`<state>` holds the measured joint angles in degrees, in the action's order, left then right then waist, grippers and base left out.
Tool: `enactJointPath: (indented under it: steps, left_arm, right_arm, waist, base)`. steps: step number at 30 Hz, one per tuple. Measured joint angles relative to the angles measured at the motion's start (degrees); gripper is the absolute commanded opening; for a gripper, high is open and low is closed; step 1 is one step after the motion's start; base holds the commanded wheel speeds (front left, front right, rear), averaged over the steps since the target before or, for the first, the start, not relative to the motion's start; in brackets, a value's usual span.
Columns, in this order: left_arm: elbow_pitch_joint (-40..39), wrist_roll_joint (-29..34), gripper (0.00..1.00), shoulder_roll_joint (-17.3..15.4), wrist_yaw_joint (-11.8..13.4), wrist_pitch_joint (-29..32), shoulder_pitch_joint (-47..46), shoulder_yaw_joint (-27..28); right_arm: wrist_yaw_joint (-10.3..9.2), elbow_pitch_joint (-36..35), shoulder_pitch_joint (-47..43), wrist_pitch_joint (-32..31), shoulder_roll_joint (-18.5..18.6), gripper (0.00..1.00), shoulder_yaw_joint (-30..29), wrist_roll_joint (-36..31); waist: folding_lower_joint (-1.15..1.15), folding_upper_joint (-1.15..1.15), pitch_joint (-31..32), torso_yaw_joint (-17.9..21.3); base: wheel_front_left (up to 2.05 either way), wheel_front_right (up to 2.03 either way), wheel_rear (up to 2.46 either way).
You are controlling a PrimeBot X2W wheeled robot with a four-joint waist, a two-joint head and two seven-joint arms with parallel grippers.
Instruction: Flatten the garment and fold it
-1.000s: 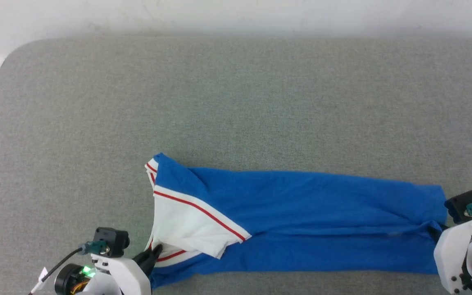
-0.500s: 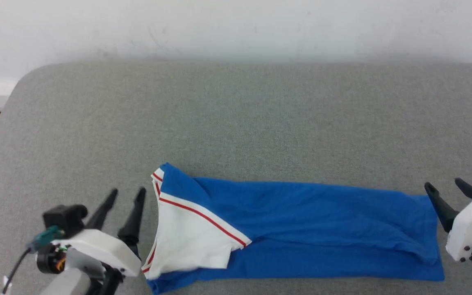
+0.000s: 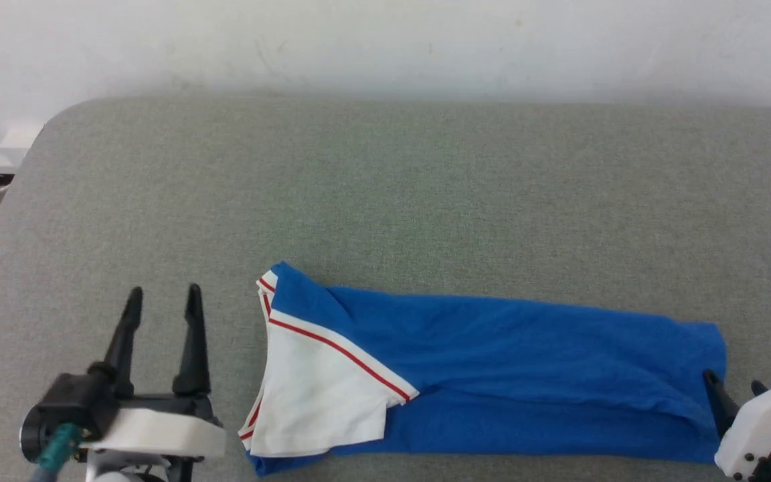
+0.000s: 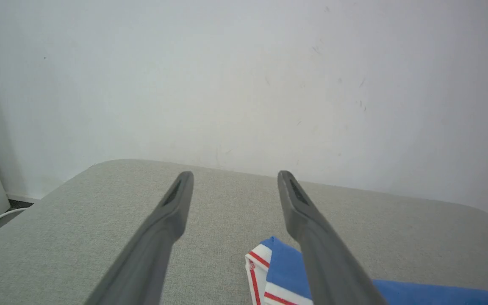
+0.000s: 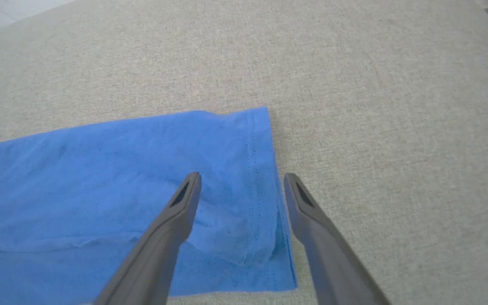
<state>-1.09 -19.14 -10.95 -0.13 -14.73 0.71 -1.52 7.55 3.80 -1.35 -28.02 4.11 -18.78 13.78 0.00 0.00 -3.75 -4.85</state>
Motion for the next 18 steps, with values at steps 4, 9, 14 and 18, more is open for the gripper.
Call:
enactJointPath:
  steps: [4, 9, 14, 18]
  left_arm:
    - [-0.2, 6.8, 1.00, 2.8, -1.9, 0.0, 0.9, 1.2]
    - [-0.1, 10.3, 1.00, 4.3, -3.1, 0.0, 1.5, 3.0]
    - [0.1, 11.8, 1.00, 5.6, -4.6, 0.0, 1.5, 3.8]
    - [0.3, 12.1, 1.00, 6.0, -5.0, 0.0, 0.9, 5.1]
  right_arm:
    - [0.00, 3.9, 0.1, 0.9, -0.8, 1.00, -2.5, -1.5]
    - [-0.01, 9.6, 1.6, 2.0, -1.0, 1.00, -5.3, -1.8]
    - [-0.03, 14.8, 3.2, 3.4, -0.8, 1.00, -4.6, 0.5]
    - [-0.30, 17.0, 4.6, 3.6, 0.6, 1.00, -2.7, 2.6]
  waist:
    - [0.01, 0.00, -0.9, -0.4]
    - [0.01, 0.00, -2.1, -1.3]
    - [0.00, 0.00, -3.4, -2.1]
    - [0.00, 0.00, -5.0, -2.5]
  base:
    - [0.00, 0.00, 0.00]
    - [0.00, 0.00, 0.00]
    - [0.00, 0.00, 0.00]
    - [0.00, 0.00, 0.00]
